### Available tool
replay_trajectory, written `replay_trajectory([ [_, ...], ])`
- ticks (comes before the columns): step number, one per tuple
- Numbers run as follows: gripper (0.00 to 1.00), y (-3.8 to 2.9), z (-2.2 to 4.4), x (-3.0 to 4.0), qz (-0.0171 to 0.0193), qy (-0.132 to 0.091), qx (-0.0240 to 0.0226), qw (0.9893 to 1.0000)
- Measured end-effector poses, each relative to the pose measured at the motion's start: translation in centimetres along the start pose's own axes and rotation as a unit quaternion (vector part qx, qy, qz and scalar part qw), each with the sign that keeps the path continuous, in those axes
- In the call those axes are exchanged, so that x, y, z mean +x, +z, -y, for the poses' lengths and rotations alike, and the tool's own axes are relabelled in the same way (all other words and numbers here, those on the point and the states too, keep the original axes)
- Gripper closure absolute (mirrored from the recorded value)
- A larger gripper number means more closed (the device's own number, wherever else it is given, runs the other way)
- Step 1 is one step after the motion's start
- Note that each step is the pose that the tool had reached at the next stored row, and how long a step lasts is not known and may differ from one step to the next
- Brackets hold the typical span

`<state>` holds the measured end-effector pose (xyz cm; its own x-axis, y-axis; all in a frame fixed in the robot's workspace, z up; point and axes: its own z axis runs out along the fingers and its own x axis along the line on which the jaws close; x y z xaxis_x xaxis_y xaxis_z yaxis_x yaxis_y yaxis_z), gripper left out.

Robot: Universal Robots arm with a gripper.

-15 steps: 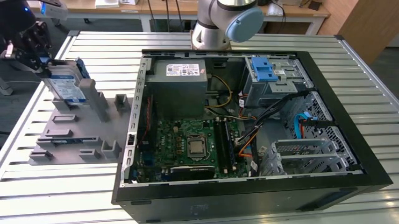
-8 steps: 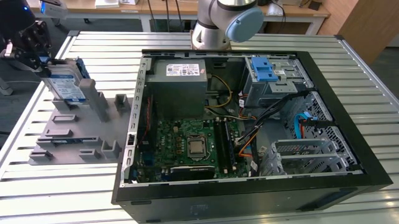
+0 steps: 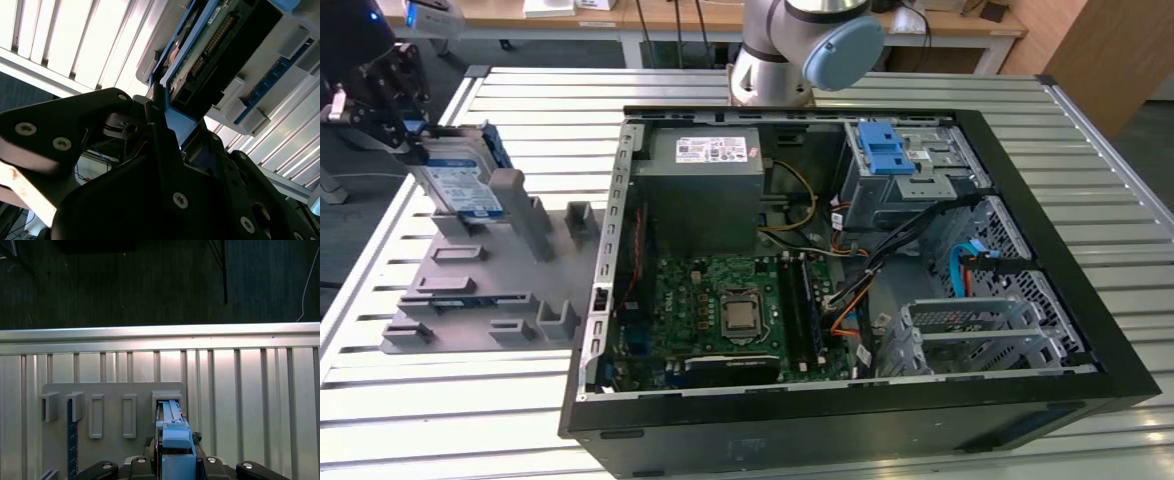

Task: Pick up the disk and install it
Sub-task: 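Pick up the disk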

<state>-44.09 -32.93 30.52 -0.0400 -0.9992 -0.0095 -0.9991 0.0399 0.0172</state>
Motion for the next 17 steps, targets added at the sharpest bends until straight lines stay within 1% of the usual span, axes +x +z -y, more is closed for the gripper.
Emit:
replay_trajectory([
  [3, 0.64, -0.06, 0.0, 0.0, 0.0, 0.0, 0.0, 1.0],
  [5, 0.64, -0.28, -0.01, 0.0, 0.0, 0.0, 0.0, 1.0],
  [17, 0.64, -0.66, -0.01, -0.01, 0.0, 0.0, 0.0, 1.0],
])
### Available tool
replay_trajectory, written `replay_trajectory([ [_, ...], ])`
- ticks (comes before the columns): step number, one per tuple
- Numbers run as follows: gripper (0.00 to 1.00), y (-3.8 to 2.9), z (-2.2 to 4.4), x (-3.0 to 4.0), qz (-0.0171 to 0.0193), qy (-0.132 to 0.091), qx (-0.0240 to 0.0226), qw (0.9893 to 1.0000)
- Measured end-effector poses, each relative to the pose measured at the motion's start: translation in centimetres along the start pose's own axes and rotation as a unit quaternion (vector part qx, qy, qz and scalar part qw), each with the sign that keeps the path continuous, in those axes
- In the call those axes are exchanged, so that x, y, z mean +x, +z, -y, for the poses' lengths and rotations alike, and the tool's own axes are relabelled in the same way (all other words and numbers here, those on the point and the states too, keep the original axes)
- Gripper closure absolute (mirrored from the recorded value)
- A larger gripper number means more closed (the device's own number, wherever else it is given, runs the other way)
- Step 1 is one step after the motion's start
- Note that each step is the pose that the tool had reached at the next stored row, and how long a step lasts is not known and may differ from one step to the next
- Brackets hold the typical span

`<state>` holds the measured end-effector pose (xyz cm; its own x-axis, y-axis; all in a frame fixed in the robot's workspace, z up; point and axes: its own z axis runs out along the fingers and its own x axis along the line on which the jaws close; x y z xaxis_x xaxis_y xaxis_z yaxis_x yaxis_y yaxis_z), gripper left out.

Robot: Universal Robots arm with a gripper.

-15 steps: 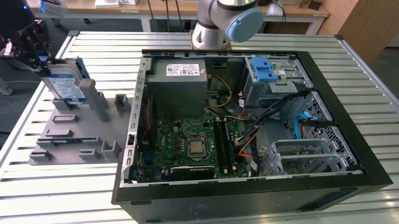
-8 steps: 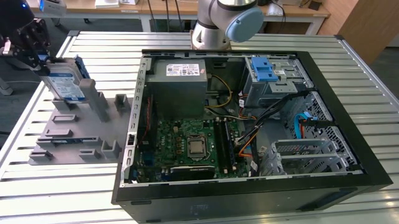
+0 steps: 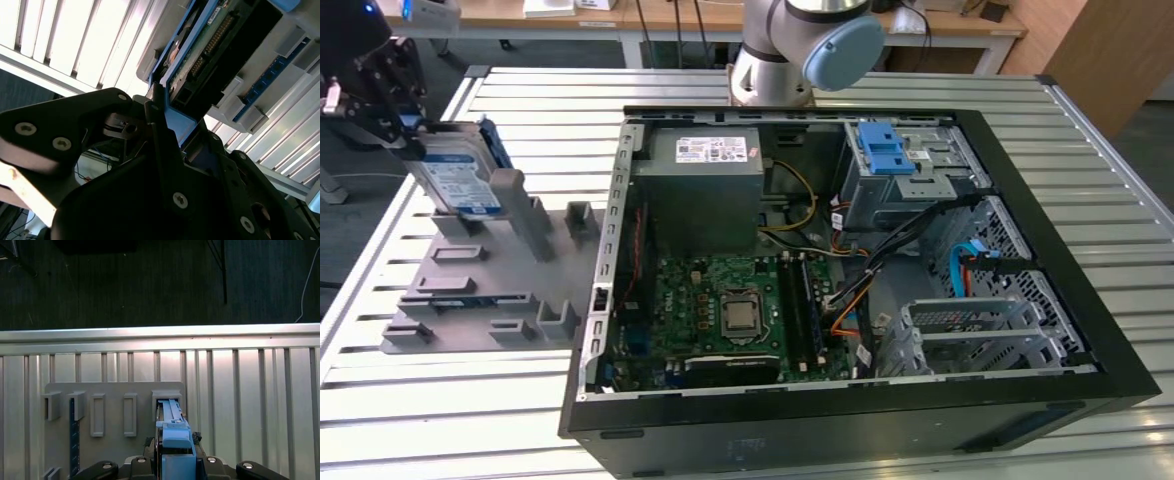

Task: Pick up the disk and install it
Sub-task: 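Pick up the disk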

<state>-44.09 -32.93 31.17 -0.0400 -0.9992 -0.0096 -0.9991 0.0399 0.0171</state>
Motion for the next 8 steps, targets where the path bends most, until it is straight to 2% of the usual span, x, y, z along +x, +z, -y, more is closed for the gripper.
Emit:
replay_trajectory([
  [8, 0.64, -0.36, -0.01, 0.0, 0.0, 0.0, 0.0, 1.0],
])
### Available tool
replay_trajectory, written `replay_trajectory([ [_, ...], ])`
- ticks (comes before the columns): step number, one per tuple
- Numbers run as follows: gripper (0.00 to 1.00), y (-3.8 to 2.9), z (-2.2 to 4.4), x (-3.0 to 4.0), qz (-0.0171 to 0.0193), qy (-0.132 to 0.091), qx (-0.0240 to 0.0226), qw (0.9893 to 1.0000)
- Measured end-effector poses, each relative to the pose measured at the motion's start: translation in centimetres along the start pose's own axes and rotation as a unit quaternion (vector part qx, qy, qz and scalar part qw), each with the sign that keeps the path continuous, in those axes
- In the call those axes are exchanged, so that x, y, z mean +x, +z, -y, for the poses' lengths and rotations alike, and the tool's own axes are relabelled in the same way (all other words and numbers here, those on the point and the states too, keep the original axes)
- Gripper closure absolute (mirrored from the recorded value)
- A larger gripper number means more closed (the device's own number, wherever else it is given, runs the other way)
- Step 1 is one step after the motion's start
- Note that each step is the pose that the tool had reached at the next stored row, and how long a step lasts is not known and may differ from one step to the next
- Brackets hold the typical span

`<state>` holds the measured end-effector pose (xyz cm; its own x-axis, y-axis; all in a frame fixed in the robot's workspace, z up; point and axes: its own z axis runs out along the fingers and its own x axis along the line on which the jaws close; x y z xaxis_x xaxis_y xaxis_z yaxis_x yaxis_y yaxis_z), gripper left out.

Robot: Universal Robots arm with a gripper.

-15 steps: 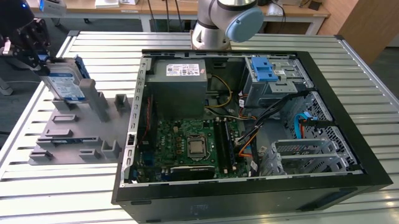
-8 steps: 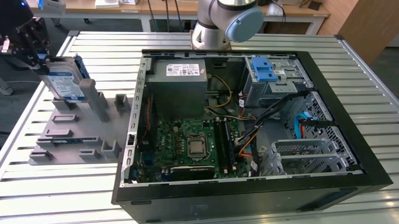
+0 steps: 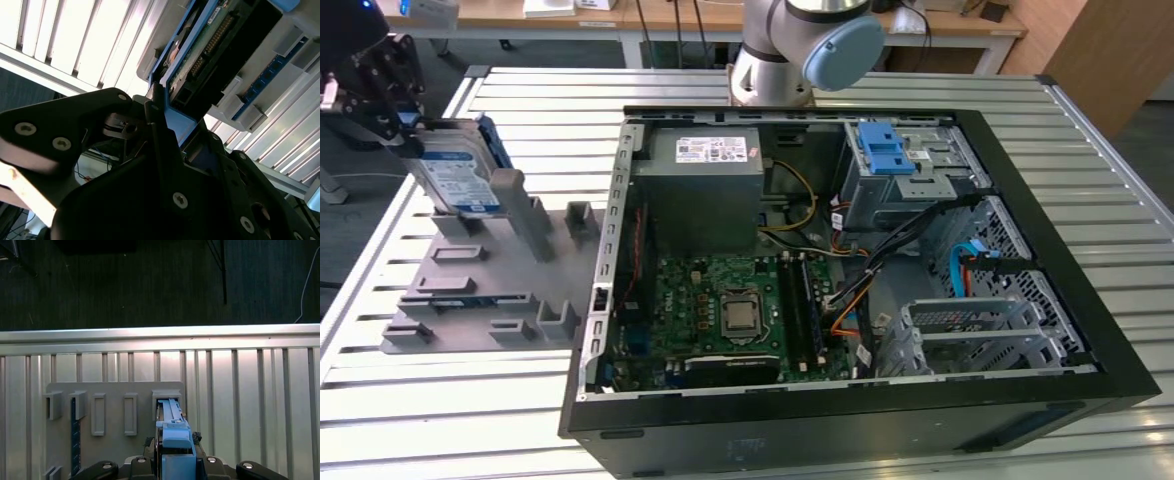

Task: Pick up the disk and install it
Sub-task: 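Pick up the disk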

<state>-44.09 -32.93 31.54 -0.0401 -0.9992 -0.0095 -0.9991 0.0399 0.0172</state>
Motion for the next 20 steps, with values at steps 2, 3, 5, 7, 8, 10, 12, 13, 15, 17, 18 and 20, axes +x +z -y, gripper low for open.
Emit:
replay_trajectory([
  [2, 0.64, -0.04, 0.0, 0.0, 0.0, 0.0, -0.0001, 1.0],
  [3, 0.64, -0.07, 0.0, 0.0, 0.0, 0.0, -0.0001, 1.0],
  [5, 0.64, -0.12, 0.0, 0.0, 0.0, 0.0, -0.0001, 1.0],
  [7, 0.64, -0.19, 0.0, 0.0, 0.0, 0.0, 0.0, 1.0],
  [8, 0.64, -0.22, 0.0, 0.0, 0.0, 0.0, 0.0, 1.0],
  [10, 0.64, -0.3, 0.0, 0.0, 0.0, 0.0, 0.0, 1.0],
  [12, 0.64, -0.36, 0.0, -0.01, 0.0, 0.0, 0.0, 1.0],
  [13, 0.64, -0.41, -0.01, -0.01, -0.0001, 0.0, -0.0001, 1.0],
  [15, 0.64, -0.48, -0.01, -0.01, 0.0, 0.0, 0.0, 1.0],
  [17, 0.64, -0.54, -0.01, -0.01, 0.0, 0.0, 0.0, 1.0],
  [18, 0.64, -0.56, -0.01, -0.01, 0.0, 0.0, 0.0, 1.0],
  [20, 0.64, -0.63, -0.01, -0.01, -0.0001, 0.0, 0.0, 1.0],
])
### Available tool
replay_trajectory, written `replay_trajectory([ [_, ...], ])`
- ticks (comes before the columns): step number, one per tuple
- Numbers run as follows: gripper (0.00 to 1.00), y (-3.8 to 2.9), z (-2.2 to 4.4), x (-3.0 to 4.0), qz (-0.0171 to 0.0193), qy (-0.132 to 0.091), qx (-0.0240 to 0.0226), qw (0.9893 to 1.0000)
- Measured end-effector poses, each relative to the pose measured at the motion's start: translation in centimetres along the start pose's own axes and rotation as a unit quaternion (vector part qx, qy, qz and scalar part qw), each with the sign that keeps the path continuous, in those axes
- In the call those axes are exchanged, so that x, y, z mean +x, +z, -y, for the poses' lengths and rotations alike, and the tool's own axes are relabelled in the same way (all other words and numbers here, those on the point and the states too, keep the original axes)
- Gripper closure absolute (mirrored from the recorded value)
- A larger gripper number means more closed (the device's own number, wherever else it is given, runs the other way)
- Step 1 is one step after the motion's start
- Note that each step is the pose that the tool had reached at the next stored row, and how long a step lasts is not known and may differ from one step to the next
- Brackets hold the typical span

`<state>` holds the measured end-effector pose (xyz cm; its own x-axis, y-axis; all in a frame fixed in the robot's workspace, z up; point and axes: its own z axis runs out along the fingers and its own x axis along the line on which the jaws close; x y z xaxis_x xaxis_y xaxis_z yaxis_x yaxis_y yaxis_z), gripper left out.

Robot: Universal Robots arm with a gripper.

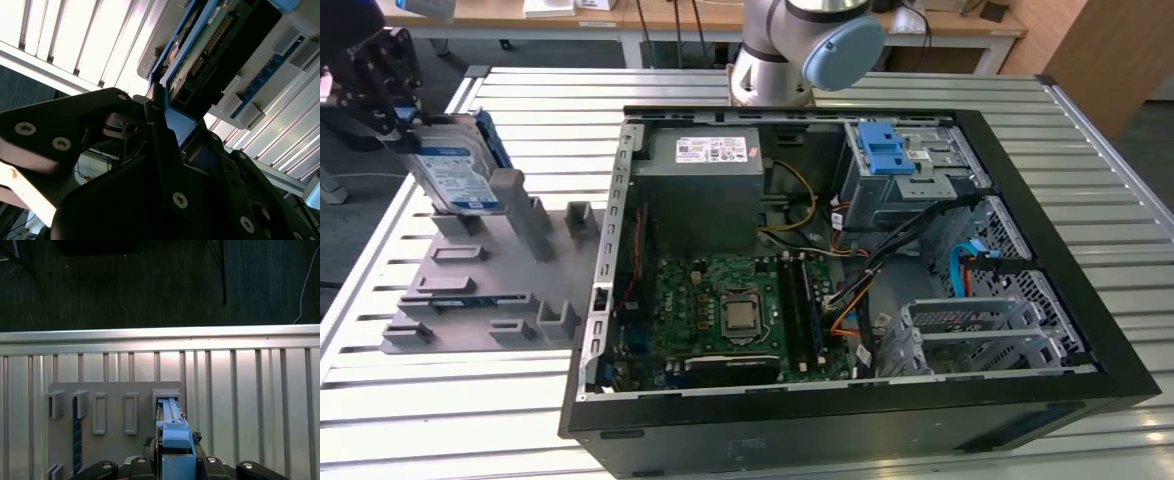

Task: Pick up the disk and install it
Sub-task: 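Pick up the disk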

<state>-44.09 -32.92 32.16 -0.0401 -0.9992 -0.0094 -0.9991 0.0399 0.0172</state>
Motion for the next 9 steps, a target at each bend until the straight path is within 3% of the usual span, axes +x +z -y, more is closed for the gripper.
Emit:
replay_trajectory([
  [9, 0.64, -0.19, 0.0, 0.0, 0.0, 0.0, 0.0001, 1.0],
])
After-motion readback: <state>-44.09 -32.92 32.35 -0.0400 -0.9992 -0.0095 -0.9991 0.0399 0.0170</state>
